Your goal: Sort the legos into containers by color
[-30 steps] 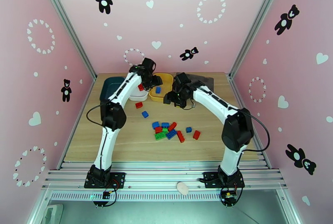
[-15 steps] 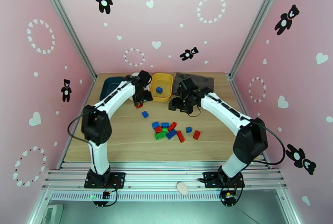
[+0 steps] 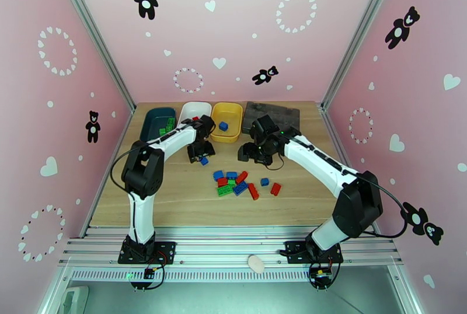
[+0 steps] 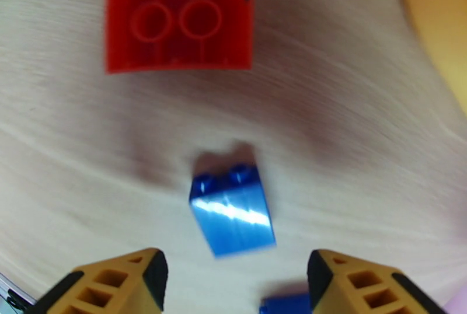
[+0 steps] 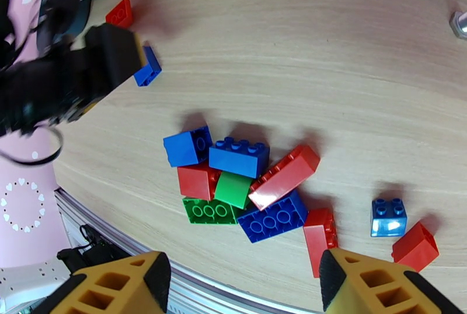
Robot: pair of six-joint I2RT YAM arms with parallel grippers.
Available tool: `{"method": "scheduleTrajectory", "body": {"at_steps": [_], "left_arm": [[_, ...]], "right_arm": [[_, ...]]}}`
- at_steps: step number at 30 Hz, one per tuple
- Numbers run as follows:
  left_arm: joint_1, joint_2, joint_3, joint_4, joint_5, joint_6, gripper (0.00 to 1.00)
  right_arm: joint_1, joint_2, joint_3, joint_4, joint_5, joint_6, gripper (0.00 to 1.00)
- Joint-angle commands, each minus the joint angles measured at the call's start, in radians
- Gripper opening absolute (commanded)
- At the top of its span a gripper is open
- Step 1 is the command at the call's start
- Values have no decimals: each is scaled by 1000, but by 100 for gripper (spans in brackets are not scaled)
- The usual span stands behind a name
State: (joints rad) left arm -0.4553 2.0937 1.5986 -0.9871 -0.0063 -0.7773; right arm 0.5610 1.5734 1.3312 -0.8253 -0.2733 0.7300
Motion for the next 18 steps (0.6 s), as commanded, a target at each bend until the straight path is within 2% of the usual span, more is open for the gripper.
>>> {"method": "scheduleTrajectory", "body": {"at_steps": [1, 5, 14, 18], "left_arm": [[-8, 27, 21, 13, 6, -17, 68], [-8, 36, -7, 29, -4, -27, 66], [-8, 13, -26, 23, -6, -9, 35], [-13, -59, -27, 6, 15, -3, 31]], "right_arm": [[4, -51, -19, -11, 22, 20, 72], [5, -50, -19, -16, 19, 17, 72], [4, -34, -14, -3, 9, 21, 72], [4, -19, -1, 8, 7, 20, 72]]}}
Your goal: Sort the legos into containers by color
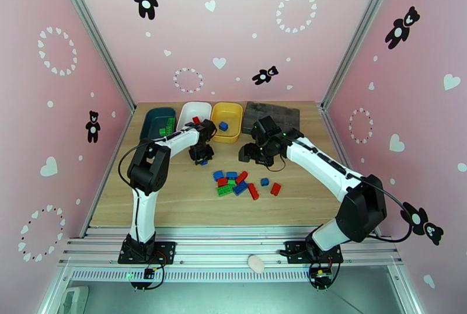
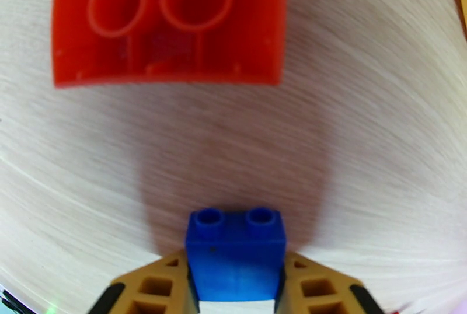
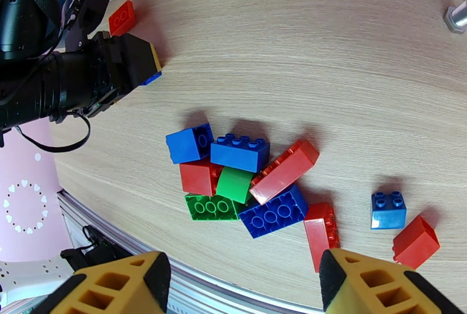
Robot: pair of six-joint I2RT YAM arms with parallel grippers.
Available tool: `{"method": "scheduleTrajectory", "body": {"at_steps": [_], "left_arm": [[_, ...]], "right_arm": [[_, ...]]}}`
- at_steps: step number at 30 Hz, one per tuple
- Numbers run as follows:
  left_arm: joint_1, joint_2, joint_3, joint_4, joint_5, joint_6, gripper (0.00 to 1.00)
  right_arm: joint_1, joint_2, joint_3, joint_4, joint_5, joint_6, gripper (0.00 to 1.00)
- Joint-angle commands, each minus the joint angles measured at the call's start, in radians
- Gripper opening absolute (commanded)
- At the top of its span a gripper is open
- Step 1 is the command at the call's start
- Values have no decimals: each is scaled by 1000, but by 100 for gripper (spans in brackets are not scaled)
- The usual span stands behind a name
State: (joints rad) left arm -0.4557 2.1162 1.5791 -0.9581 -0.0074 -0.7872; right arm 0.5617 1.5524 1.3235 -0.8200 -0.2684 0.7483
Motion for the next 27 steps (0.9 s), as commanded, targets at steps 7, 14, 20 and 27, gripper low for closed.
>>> {"method": "scheduleTrajectory", "body": {"at_steps": [7, 14, 20, 27], "left_arm": [[-16, -109, 159, -40, 123, 44, 32], [-15, 115, 607, -165, 181, 90, 33], [11, 347, 986, -278, 205, 88, 57], [19, 287, 915, -217, 193, 125, 72]], "right_arm": [[3, 86, 107, 6, -6, -4, 71], [2, 184, 270, -40, -10, -8, 71], [2, 198, 328, -63, 5, 2, 71], [2, 162, 285, -61, 16, 7, 71]]}}
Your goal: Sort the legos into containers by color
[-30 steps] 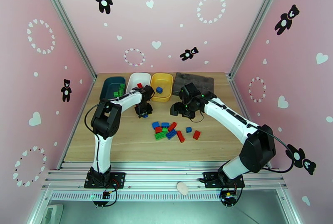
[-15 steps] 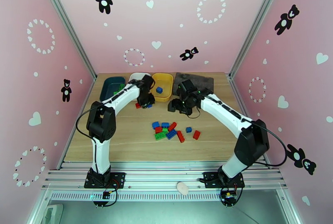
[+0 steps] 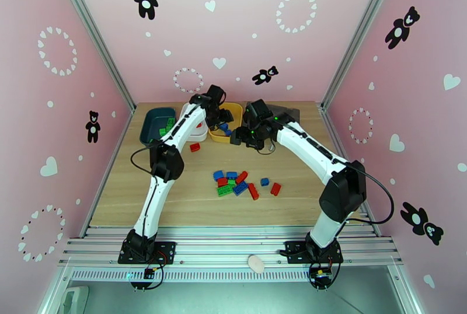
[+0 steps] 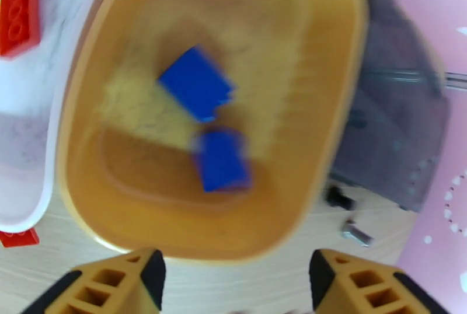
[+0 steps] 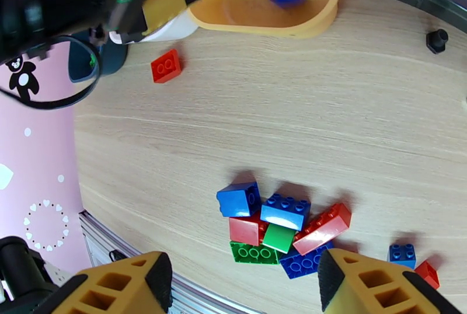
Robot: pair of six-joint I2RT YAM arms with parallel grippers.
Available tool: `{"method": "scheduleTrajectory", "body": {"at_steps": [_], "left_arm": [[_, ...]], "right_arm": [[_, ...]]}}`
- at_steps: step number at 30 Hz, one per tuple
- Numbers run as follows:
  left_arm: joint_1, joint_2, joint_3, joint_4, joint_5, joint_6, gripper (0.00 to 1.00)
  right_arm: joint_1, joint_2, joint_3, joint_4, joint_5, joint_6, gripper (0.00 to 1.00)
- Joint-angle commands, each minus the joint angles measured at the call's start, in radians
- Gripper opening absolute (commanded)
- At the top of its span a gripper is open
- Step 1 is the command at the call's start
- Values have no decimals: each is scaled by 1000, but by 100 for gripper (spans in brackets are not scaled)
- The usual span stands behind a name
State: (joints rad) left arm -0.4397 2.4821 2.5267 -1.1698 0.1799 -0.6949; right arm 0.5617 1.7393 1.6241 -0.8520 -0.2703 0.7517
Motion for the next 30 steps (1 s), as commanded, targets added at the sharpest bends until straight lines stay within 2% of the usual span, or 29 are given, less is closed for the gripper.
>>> {"method": "scheduleTrajectory", "body": {"at_steps": [1, 9, 12, 15, 20, 30], "left_arm": [[2, -107, -67, 4, -9, 39, 72], [-15, -442, -540, 100, -230, 56, 71], [-14, -516, -693, 122, -296, 53, 75], [-7, -541, -804, 158, -313, 45, 75], [-1, -514, -873, 231, -326, 67, 76], [42, -400, -853, 286, -353, 115, 77]], "right_arm": [[3, -31, -25, -25, 18, 5, 71], [17, -37, -73, 4, 10, 6, 70], [35, -31, -76, 11, 11, 13, 70], [56, -22, -73, 15, 10, 16, 70], [79, -12, -66, 6, 12, 22, 70], [81, -13, -33, -51, 32, 9, 70]]}}
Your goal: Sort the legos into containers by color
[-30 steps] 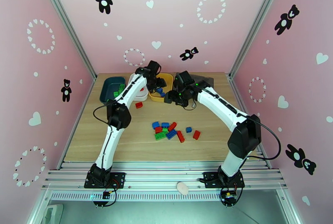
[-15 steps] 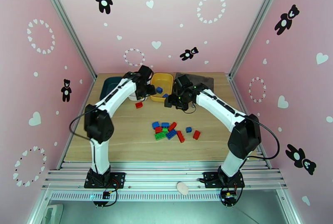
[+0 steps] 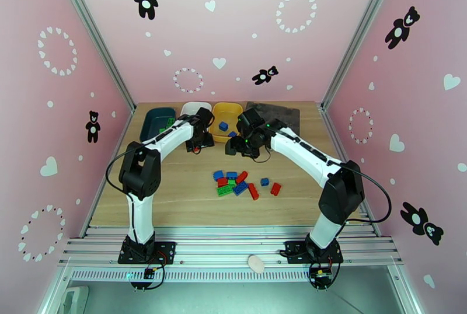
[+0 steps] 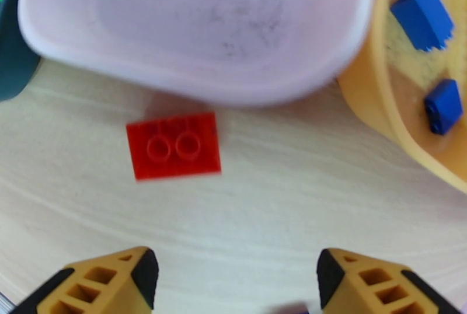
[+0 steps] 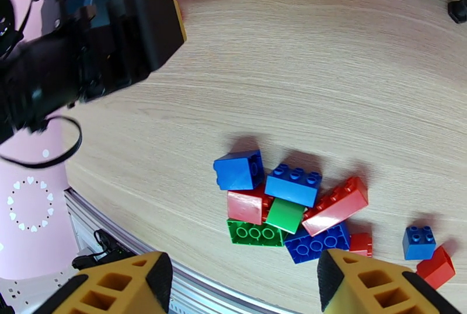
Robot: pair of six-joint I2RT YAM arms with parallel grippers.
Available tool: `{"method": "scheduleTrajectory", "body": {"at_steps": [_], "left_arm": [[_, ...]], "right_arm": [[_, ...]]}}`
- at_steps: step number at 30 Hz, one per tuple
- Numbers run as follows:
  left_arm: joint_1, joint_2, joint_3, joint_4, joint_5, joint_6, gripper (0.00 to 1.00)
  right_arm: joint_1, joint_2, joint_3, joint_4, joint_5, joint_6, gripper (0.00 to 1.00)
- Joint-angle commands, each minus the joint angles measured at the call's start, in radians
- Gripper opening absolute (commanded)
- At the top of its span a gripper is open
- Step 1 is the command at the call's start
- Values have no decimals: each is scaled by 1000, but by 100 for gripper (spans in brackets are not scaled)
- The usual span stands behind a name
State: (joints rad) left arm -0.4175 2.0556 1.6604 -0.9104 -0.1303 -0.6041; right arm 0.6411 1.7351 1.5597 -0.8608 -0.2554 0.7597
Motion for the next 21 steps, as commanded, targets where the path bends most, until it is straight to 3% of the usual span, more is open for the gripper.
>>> {"method": "scheduleTrajectory", "body": {"at_steps": [1, 10, 21], "left_arm": [[23, 31, 13, 25, -47, 23, 77], [47, 46, -33, 46, -55, 9, 78], [69, 124, -5, 79, -22, 20, 70]], "right_arm": [[3, -8, 34, -44, 18, 2, 70], [2, 48, 78, -47, -3, 6, 70], [2, 104, 175, -107, -14, -23, 70]]}}
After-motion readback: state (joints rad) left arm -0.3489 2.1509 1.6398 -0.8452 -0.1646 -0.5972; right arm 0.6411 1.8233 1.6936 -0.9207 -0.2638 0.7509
